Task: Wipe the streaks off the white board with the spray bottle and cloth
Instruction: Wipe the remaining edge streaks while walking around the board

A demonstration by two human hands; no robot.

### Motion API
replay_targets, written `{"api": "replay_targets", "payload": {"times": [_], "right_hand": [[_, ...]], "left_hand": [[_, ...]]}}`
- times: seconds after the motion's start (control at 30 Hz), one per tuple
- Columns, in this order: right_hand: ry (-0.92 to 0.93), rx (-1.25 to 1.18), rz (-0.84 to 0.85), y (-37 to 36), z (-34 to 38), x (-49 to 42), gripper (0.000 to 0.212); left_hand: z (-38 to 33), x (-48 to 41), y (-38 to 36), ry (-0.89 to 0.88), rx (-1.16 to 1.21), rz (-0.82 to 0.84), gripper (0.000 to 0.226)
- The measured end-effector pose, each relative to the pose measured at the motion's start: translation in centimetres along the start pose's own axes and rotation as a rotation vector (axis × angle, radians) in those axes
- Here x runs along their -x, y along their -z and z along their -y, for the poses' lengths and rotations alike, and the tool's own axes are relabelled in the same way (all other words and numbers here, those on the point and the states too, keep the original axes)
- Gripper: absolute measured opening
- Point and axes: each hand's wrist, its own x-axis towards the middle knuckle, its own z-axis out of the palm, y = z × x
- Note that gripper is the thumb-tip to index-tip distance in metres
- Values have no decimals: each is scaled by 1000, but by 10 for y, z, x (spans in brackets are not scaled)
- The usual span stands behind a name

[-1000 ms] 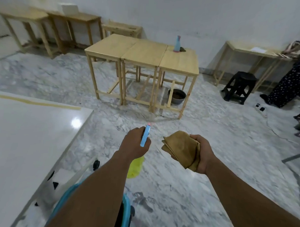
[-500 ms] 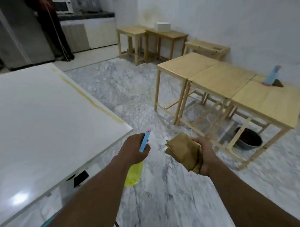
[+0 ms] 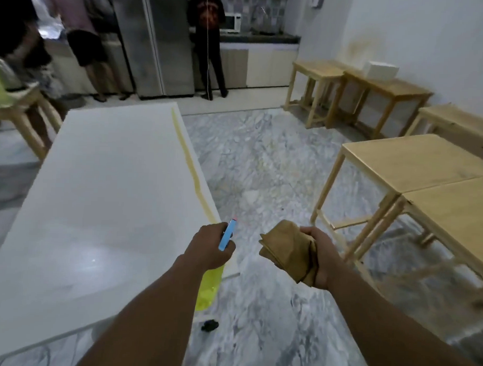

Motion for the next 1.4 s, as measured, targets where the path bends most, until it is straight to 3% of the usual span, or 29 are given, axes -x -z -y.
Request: {"api": "replay_targets", "payload": {"times": [0.1, 0.23, 0.53, 0.87, 1.4], "right_hand": [[-20, 35, 58, -14, 82, -74, 48], [-54, 66, 180, -27, 134, -135, 51], [-147, 171, 349, -42, 229, -284, 52], [-236, 187, 473, -91, 321, -389, 49], [-333, 273, 503, -285, 359, -600, 50]], "left_hand": [[-19, -80, 13, 84, 9, -69, 14], [-27, -135, 21, 151, 19, -91, 15], [-45, -256, 12, 269, -51, -122, 12], [-74, -381, 30, 354, -113, -83, 16], [57, -588, 125, 388, -180, 49, 10]]}}
